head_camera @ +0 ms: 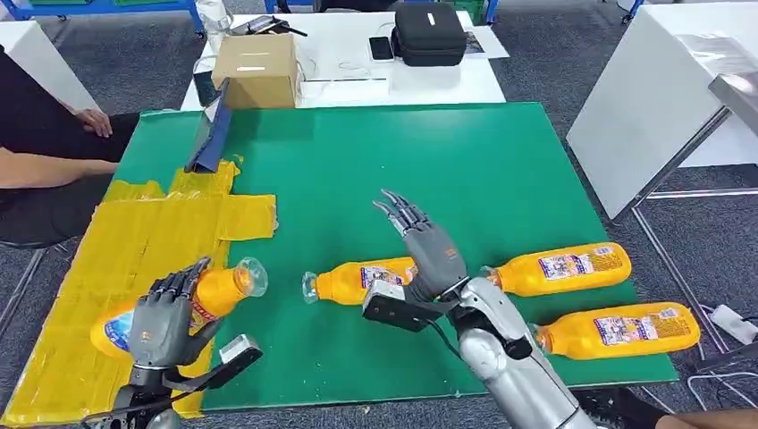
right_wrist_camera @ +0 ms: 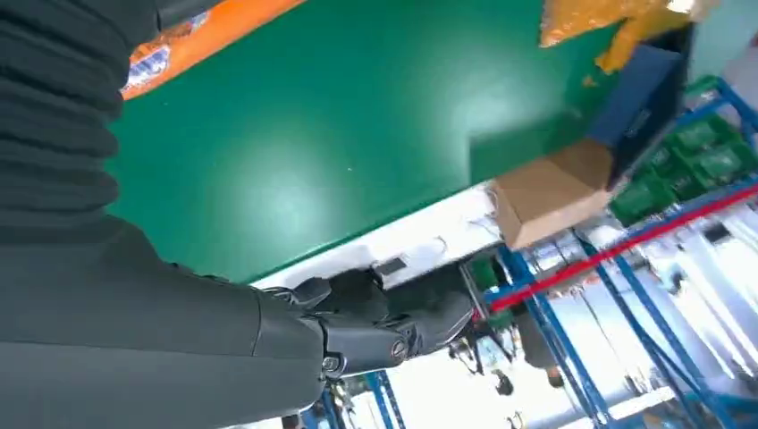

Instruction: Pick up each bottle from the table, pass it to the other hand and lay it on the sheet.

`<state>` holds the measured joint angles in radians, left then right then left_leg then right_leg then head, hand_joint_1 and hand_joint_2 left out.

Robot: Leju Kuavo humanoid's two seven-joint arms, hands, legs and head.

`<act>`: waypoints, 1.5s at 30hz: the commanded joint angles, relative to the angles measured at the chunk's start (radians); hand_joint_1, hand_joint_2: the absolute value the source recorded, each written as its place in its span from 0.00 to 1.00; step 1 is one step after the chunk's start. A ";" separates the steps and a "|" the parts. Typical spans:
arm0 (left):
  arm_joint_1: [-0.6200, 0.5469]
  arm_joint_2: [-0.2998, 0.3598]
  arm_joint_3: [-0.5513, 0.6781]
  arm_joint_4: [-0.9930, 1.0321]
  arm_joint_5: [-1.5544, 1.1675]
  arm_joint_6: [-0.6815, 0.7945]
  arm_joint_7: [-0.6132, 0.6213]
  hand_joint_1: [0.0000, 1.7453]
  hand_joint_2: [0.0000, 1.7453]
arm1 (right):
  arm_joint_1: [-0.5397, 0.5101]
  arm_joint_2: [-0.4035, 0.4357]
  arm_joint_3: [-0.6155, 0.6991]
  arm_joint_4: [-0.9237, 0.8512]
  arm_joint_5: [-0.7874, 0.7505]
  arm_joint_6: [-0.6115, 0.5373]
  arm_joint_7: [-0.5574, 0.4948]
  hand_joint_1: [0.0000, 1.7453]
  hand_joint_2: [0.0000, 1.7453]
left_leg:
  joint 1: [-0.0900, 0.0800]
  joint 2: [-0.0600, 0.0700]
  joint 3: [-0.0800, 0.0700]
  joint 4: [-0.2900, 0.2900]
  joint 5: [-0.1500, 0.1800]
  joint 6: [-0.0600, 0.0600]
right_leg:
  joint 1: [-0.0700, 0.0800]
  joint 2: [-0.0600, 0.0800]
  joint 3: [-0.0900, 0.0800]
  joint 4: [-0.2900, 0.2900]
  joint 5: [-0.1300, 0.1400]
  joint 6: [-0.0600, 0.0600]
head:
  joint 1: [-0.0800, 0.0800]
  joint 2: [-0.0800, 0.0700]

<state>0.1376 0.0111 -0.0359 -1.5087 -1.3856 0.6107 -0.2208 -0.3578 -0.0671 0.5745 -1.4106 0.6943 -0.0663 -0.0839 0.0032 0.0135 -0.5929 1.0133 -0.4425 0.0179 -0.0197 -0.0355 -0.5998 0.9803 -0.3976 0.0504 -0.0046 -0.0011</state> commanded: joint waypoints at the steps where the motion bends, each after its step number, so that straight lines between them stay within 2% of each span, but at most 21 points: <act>1: -0.137 0.131 -0.054 0.316 -0.037 -0.102 0.057 1.00 1.00 | -0.235 -0.003 0.064 0.347 -0.053 0.098 0.025 0.00 1.00 | 0.000 0.001 0.003 -0.002 0.002 -0.001 | 0.000 0.004 0.001 -0.001 0.002 -0.003 | 0.000 0.000; 4: -0.138 0.137 -0.061 0.317 -0.040 -0.110 0.056 1.00 1.00 | -0.236 -0.004 0.069 0.354 -0.061 0.109 0.026 0.00 1.00 | 0.001 0.000 0.003 -0.002 0.002 -0.001 | 0.001 0.003 0.002 -0.001 0.002 -0.002 | 0.000 0.000; 7: -0.183 0.197 -0.117 0.408 -0.017 -0.196 0.037 1.00 1.00 | -0.313 -0.007 0.127 0.468 -0.094 0.171 0.035 0.00 1.00 | 0.001 0.000 0.003 -0.002 0.002 -0.002 | 0.001 0.003 0.001 0.000 0.001 -0.002 | 0.000 0.000; 8: -0.193 0.210 -0.129 0.431 -0.002 -0.212 0.023 0.10 1.00 | -0.333 -0.004 0.139 0.499 -0.103 0.188 0.033 0.00 1.00 | 0.001 0.000 0.002 -0.001 0.002 -0.002 | 0.001 0.003 0.001 0.000 0.001 -0.001 | 0.000 0.000; 9: -0.210 0.230 -0.144 0.472 0.029 -0.236 -0.010 0.00 1.00 | -0.367 0.002 0.160 0.553 -0.114 0.218 0.032 0.00 1.00 | 0.000 0.001 0.002 -0.001 0.002 -0.001 | 0.000 0.003 0.001 0.001 0.001 -0.001 | 0.000 0.000; 12: -0.219 0.265 -0.177 0.503 0.109 -0.231 -0.110 0.00 1.00 | -0.426 0.017 0.198 0.647 -0.132 0.251 0.016 0.00 1.00 | 0.000 0.002 0.002 -0.001 0.002 -0.002 | 0.000 0.005 0.000 0.002 0.002 -0.001 | 0.000 0.000; 19: -0.216 0.265 -0.178 0.501 0.110 -0.231 -0.111 0.00 1.00 | -0.426 0.018 0.200 0.650 -0.132 0.251 0.015 0.00 1.00 | 0.001 0.001 0.003 -0.001 0.003 -0.003 | 0.000 0.005 0.002 0.002 0.002 -0.002 | 0.000 0.000; 20: -0.209 0.274 -0.193 0.478 0.122 -0.238 -0.122 0.00 0.00 | -0.431 0.019 0.210 0.658 -0.143 0.257 0.012 0.00 1.00 | 0.001 0.000 0.003 -0.001 0.004 -0.003 | 0.001 0.004 0.002 0.002 0.002 -0.001 | 0.000 0.000; 22: -0.230 0.253 -0.195 0.483 0.169 -0.242 -0.122 0.00 0.00 | -0.454 0.020 0.243 0.701 -0.167 0.287 0.029 0.00 1.00 | 0.001 0.001 0.003 -0.001 0.004 -0.003 | 0.000 0.005 0.002 0.002 0.002 -0.002 | 0.000 0.000; 26: -0.247 0.212 -0.187 0.428 0.357 -0.294 -0.241 0.00 0.00 | -0.493 0.013 0.314 0.785 -0.200 0.366 0.022 0.00 1.00 | 0.000 -0.001 0.003 -0.001 0.004 -0.003 | 0.000 0.002 0.002 0.002 0.001 -0.001 | 0.000 0.000; 31: -0.264 0.156 -0.133 0.363 0.603 -0.411 -0.368 0.00 0.00 | -0.524 -0.031 0.428 0.834 -0.220 0.527 0.013 0.00 1.00 | 0.001 -0.005 0.001 0.001 0.005 -0.002 | 0.001 0.000 0.002 0.002 0.001 -0.001 | 0.000 0.000; 33: -0.281 0.138 -0.125 0.351 0.683 -0.467 -0.420 0.00 0.00 | -0.533 -0.051 0.486 0.835 -0.240 0.604 0.001 0.00 1.00 | 0.001 -0.005 0.001 0.001 0.005 -0.002 | 0.001 0.000 0.002 0.002 0.001 -0.001 | 0.000 0.000; 35: -0.287 0.126 -0.121 0.344 0.714 -0.484 -0.437 0.00 0.00 | -0.534 -0.065 0.512 0.825 -0.254 0.632 0.000 0.00 1.00 | 0.001 -0.005 0.000 0.001 0.005 -0.002 | 0.001 -0.001 0.001 0.002 0.002 0.000 | 0.000 0.000; 39: -0.302 0.112 -0.126 0.336 0.770 -0.505 -0.466 0.00 0.00 | -0.564 -0.142 0.644 0.738 -0.350 0.724 0.030 0.00 1.00 | 0.000 -0.004 0.000 0.001 0.005 -0.002 | 0.000 -0.001 0.000 0.003 0.002 0.000 | 0.000 0.000; 40: -0.308 0.105 -0.126 0.337 0.792 -0.515 -0.476 0.00 0.00 | -0.568 -0.160 0.663 0.721 -0.376 0.734 0.037 1.00 1.00 | 0.000 -0.005 0.000 0.002 0.005 -0.002 | 0.000 -0.001 0.000 0.003 0.001 0.000 | 0.000 0.000; 43: -0.321 0.104 -0.143 0.329 0.879 -0.545 -0.477 0.00 0.00 | -0.593 -0.219 0.771 0.659 -0.473 0.744 0.066 1.00 1.00 | 0.000 -0.006 -0.001 0.002 0.005 -0.002 | 0.000 -0.002 0.000 0.003 0.002 0.000 | 0.000 0.000; 45: -0.322 0.096 -0.136 0.318 0.950 -0.582 -0.477 0.00 0.00 | -0.598 -0.225 0.810 0.664 -0.508 0.712 0.075 1.00 1.00 | 0.000 -0.006 -0.002 0.002 0.005 -0.002 | 0.000 -0.001 -0.001 0.003 0.002 0.000 | 0.000 0.000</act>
<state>-0.1274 0.1552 -0.1774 -1.1853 -0.5691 0.0953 -0.6943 -0.8675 -0.1824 1.1003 -0.6958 0.2906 0.6649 -0.0404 0.0031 0.0112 -0.5923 1.0139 -0.4378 0.0165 -0.0195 -0.0365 -0.5993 0.9823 -0.3954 0.0520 -0.0046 -0.0011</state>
